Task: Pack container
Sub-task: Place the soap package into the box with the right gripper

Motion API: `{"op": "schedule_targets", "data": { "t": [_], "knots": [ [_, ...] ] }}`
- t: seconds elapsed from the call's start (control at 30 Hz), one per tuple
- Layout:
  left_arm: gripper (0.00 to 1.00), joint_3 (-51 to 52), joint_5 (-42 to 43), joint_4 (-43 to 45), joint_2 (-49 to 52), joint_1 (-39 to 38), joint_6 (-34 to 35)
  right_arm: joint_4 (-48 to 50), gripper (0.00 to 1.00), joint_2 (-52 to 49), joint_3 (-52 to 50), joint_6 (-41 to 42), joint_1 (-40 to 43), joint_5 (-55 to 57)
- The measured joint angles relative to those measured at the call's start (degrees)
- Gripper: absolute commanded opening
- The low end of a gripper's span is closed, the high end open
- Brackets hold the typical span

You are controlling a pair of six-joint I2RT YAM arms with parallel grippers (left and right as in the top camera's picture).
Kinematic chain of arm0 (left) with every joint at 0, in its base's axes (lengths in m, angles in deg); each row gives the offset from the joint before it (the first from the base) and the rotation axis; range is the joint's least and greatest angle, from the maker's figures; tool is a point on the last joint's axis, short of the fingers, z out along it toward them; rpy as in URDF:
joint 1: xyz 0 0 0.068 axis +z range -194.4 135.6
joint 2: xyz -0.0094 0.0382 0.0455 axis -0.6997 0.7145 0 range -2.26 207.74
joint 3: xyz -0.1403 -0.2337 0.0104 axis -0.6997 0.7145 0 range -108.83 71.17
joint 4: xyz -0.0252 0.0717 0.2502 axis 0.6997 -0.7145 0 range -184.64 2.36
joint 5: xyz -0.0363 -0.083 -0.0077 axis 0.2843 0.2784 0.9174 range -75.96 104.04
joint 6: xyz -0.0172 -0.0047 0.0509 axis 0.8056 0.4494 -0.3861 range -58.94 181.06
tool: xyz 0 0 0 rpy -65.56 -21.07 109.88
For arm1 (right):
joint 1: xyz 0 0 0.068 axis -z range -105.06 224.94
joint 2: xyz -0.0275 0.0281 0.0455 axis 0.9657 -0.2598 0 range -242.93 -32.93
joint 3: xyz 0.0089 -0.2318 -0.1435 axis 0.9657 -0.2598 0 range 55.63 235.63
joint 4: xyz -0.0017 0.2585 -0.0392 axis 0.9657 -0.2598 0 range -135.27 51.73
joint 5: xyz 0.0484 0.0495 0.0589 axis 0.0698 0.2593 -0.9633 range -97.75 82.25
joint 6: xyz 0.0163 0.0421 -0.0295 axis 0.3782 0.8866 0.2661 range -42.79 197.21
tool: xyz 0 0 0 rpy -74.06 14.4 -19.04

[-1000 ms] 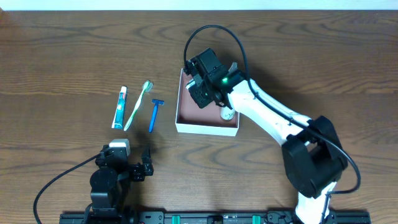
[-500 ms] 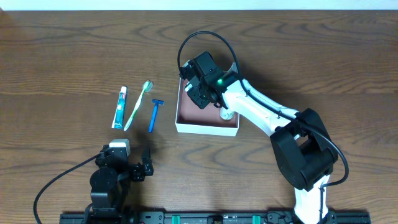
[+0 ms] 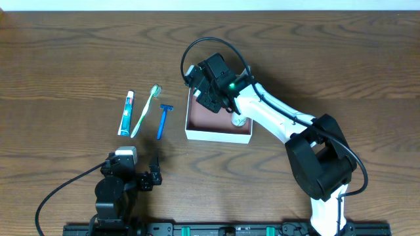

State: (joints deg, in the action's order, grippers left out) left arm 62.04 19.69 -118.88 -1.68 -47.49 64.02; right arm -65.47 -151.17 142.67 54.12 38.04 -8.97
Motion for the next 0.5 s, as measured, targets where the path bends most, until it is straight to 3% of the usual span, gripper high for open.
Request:
{"op": "schedule_targets", "data": {
  "t": [0.2, 0.27, 0.37, 0.5],
  "knots": [
    [0.98, 0.0, 0.0, 0.0, 0.0, 0.0, 0.0, -2.1, 0.72, 3.5, 1.8, -1.4, -0.8, 0.2],
    [0.98, 0.0, 0.0, 0.0, 0.0, 0.0, 0.0, -2.5, 0.79, 6.8, 2.3, -1.4, -1.4, 0.2],
    [0.98, 0.0, 0.0, 0.0, 0.0, 0.0, 0.0, -3.8, 0.99, 13.6, 2.8, -1.3, -2.0, 0.5],
    [0.98, 0.0, 0.0, 0.0, 0.0, 0.0, 0.0, -7.1, 0.99, 23.8, 3.6, 3.1, -1.5, 3.2]
  ]
}}
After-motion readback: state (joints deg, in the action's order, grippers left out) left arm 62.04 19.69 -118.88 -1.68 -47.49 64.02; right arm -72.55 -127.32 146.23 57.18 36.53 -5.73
